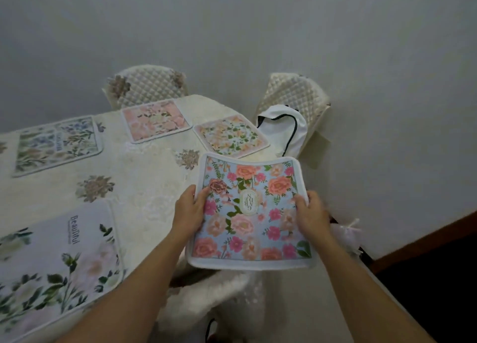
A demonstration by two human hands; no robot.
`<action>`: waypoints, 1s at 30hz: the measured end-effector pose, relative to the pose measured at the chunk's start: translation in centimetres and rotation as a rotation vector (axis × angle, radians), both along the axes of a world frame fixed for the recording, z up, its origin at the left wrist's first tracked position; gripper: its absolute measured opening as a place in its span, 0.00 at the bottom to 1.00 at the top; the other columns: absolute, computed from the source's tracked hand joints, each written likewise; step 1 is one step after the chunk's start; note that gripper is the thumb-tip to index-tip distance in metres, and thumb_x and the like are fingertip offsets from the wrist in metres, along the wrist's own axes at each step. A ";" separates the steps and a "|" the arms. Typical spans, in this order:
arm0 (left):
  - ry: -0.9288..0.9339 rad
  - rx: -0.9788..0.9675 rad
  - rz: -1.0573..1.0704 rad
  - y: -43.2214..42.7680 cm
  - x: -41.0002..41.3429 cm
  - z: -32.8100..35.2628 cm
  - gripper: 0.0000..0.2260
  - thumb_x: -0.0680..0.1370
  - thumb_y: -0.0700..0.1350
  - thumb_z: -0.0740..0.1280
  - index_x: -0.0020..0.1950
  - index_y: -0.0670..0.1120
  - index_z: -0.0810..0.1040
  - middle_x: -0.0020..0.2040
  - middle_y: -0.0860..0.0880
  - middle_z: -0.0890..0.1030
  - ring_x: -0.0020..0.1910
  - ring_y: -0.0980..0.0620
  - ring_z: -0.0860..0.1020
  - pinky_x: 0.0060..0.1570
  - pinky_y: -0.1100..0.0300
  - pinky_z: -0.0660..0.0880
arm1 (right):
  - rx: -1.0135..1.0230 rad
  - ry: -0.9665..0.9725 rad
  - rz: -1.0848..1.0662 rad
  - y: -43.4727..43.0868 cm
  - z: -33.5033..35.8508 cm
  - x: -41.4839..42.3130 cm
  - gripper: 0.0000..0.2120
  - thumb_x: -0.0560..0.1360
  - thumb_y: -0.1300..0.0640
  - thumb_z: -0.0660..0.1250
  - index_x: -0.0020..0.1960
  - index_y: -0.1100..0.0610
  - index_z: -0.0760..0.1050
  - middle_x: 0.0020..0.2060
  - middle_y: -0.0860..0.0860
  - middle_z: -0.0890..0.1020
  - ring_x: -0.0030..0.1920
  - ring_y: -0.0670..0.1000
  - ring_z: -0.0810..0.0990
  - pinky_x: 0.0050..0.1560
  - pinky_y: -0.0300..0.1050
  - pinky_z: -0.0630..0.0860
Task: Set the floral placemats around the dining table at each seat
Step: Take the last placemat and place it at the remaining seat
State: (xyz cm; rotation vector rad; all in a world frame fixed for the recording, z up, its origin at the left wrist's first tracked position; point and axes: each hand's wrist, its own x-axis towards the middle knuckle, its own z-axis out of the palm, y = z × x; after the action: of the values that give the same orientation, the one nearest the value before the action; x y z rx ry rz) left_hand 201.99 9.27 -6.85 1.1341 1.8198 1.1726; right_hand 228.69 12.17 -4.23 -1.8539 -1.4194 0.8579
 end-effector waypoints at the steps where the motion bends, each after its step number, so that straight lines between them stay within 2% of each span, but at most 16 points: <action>1: -0.008 0.003 0.026 0.8 -0.9 0.0 0.12 0.82 0.52 0.62 0.44 0.46 0.73 0.38 0.49 0.81 0.36 0.53 0.82 0.28 0.67 0.74 | 0.010 -0.044 0.034 1.6 0.0 -1.2 0.08 0.83 0.52 0.57 0.55 0.56 0.70 0.47 0.54 0.81 0.41 0.50 0.80 0.34 0.42 0.73; 3: -0.023 -0.002 0.075 2.1 -2.6 -0.3 0.11 0.82 0.52 0.62 0.45 0.46 0.73 0.39 0.50 0.81 0.36 0.55 0.81 0.27 0.71 0.73 | 0.012 -0.101 0.099 4.1 -0.6 -3.7 0.10 0.83 0.50 0.57 0.56 0.56 0.71 0.47 0.54 0.80 0.43 0.54 0.79 0.38 0.46 0.75; 5: -0.052 -0.026 0.125 2.7 -4.0 -0.9 0.12 0.82 0.52 0.61 0.49 0.43 0.74 0.41 0.49 0.82 0.36 0.57 0.82 0.29 0.69 0.75 | -0.011 -0.120 0.149 5.9 -1.5 -5.9 0.12 0.82 0.49 0.57 0.57 0.57 0.71 0.46 0.55 0.80 0.45 0.56 0.80 0.44 0.53 0.79; 7: -0.076 -0.046 0.181 3.0 -5.3 -1.7 0.13 0.82 0.53 0.61 0.51 0.43 0.75 0.42 0.48 0.83 0.35 0.58 0.83 0.30 0.67 0.77 | -0.040 -0.126 0.192 7.5 -2.5 -7.6 0.13 0.82 0.48 0.57 0.55 0.57 0.70 0.46 0.55 0.79 0.45 0.57 0.80 0.46 0.56 0.80; 9: -0.092 -0.062 0.238 3.1 -6.7 -2.4 0.13 0.82 0.52 0.62 0.50 0.43 0.75 0.41 0.48 0.83 0.35 0.59 0.83 0.30 0.67 0.76 | -0.063 -0.114 0.245 9.1 -3.3 -9.2 0.12 0.83 0.48 0.57 0.54 0.57 0.71 0.45 0.54 0.79 0.43 0.54 0.79 0.41 0.50 0.79; 11: -0.082 -0.082 0.299 3.1 -7.9 -3.0 0.13 0.82 0.53 0.62 0.50 0.43 0.75 0.41 0.48 0.83 0.35 0.59 0.83 0.30 0.67 0.76 | -0.071 -0.099 0.307 10.7 -4.0 -10.6 0.11 0.83 0.51 0.58 0.54 0.58 0.71 0.42 0.50 0.78 0.39 0.47 0.77 0.34 0.42 0.72; 13: -0.075 -0.099 0.362 2.9 -9.0 -3.5 0.14 0.82 0.54 0.62 0.49 0.43 0.75 0.42 0.48 0.83 0.36 0.58 0.83 0.32 0.65 0.77 | -0.075 -0.068 0.371 12.2 -4.7 -12.1 0.10 0.83 0.52 0.59 0.53 0.58 0.72 0.41 0.48 0.78 0.40 0.45 0.77 0.33 0.39 0.70; 17: -0.110 -0.112 0.473 2.4 -10.7 -4.7 0.14 0.81 0.55 0.63 0.50 0.43 0.76 0.43 0.48 0.84 0.40 0.52 0.84 0.40 0.50 0.83 | -0.096 -0.025 0.464 14.6 -6.2 -14.5 0.08 0.82 0.52 0.60 0.52 0.56 0.73 0.42 0.48 0.79 0.41 0.46 0.79 0.34 0.38 0.72; 19: -0.103 -0.125 0.509 2.3 -11.2 -5.0 0.14 0.81 0.54 0.63 0.50 0.43 0.76 0.44 0.47 0.84 0.41 0.51 0.84 0.42 0.47 0.83 | -0.114 -0.017 0.495 15.7 -7.0 -15.3 0.08 0.82 0.52 0.61 0.52 0.56 0.73 0.42 0.49 0.79 0.41 0.48 0.80 0.34 0.38 0.72; 24: -0.101 -0.183 0.516 3.0 -11.8 -6.5 0.09 0.81 0.51 0.65 0.52 0.46 0.77 0.45 0.49 0.84 0.43 0.52 0.84 0.40 0.52 0.83 | -0.165 -0.007 0.524 17.6 -9.7 -16.6 0.09 0.82 0.51 0.61 0.50 0.57 0.74 0.42 0.51 0.80 0.42 0.51 0.80 0.36 0.43 0.73; 28: -0.153 -0.262 0.528 3.6 -12.5 -9.0 0.09 0.79 0.49 0.68 0.56 0.46 0.78 0.49 0.48 0.84 0.46 0.50 0.84 0.38 0.54 0.83 | -0.212 -0.028 0.528 19.0 -12.0 -17.7 0.11 0.82 0.51 0.61 0.48 0.58 0.73 0.40 0.52 0.79 0.40 0.54 0.80 0.36 0.45 0.73; 30: -0.200 -0.291 0.552 4.0 -12.6 -10.4 0.09 0.79 0.48 0.69 0.56 0.46 0.78 0.50 0.47 0.84 0.46 0.49 0.84 0.40 0.53 0.83 | -0.238 -0.037 0.516 19.5 -13.2 -18.2 0.12 0.82 0.51 0.61 0.47 0.59 0.73 0.39 0.53 0.78 0.41 0.56 0.79 0.38 0.49 0.75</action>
State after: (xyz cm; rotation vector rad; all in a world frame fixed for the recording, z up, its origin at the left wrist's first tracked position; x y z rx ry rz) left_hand 189.37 13.23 -17.24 0.3396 2.1204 1.2074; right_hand 210.53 31.62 -17.47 -1.6928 -1.9324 1.2931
